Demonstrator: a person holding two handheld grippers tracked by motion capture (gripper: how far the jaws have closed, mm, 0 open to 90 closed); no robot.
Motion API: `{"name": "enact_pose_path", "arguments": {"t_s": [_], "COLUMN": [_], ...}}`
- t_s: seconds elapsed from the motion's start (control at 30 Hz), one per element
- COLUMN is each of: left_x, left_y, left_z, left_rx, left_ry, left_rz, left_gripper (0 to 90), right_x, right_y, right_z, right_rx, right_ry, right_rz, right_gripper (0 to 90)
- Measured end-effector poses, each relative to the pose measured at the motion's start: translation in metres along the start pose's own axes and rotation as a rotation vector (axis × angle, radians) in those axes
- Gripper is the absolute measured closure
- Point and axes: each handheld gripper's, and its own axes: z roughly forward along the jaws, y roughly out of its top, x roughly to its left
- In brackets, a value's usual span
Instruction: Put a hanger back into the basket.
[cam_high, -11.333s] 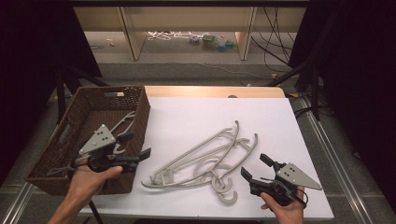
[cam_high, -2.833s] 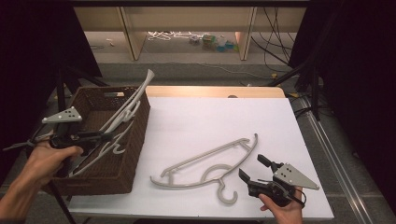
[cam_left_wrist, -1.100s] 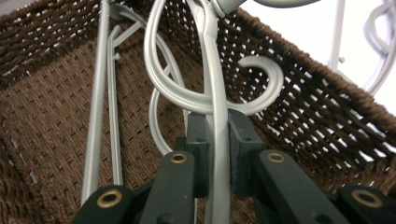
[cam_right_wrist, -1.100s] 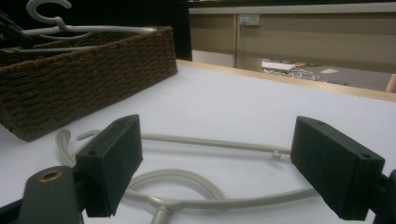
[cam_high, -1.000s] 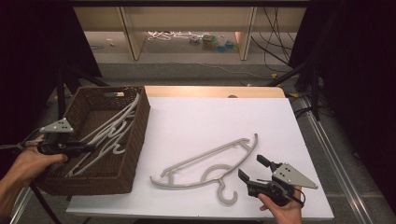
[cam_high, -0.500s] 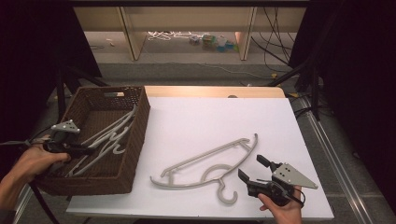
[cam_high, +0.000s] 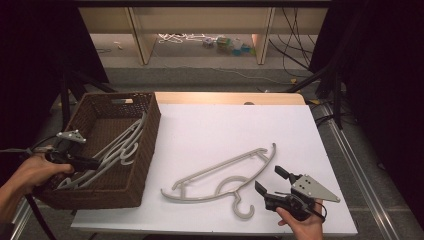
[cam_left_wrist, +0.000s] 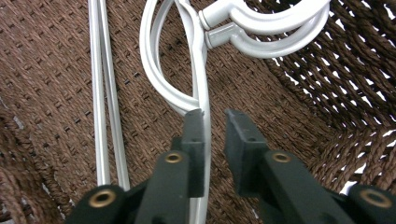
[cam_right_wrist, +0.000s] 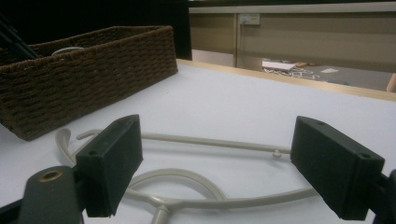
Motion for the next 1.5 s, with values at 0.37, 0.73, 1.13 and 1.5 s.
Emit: {"name": "enact_pose_path", "arguments": {"t_s": [0.37, 0.73, 1.13, 1.5], "left_x": [-0.003, -0.015, -0.076, -0.112], "left_y": [0.006, 0.013, 0.021, 0.032], "left_z": [0.011, 0.022, 0.003, -0.002], "left_rx": [0.022, -0.004, -0.346, -0.512], "left_ry": [0.01, -0.001, -0.049, -0.027], "left_rz": [-0.008, -0.022, -0.032, -0.059], "left_gripper": [88.2, 89.8, 67.5, 39.0], "right_x": [-0.001, -0.001, 0.0, -0.001], "right_y": [0.0, 0.0, 0.001, 0.001], "right_z": [0.0, 0.0, -0.002, -0.001], "right_rx": [-0.011, -0.009, 0.003, -0.017], "right_ry": [0.002, 0.009, 0.008, 0.01], "right_rz": [0.0, 0.006, 0.006, -0.015], "right_gripper": [17.7, 17.7, 17.7, 17.6]}}
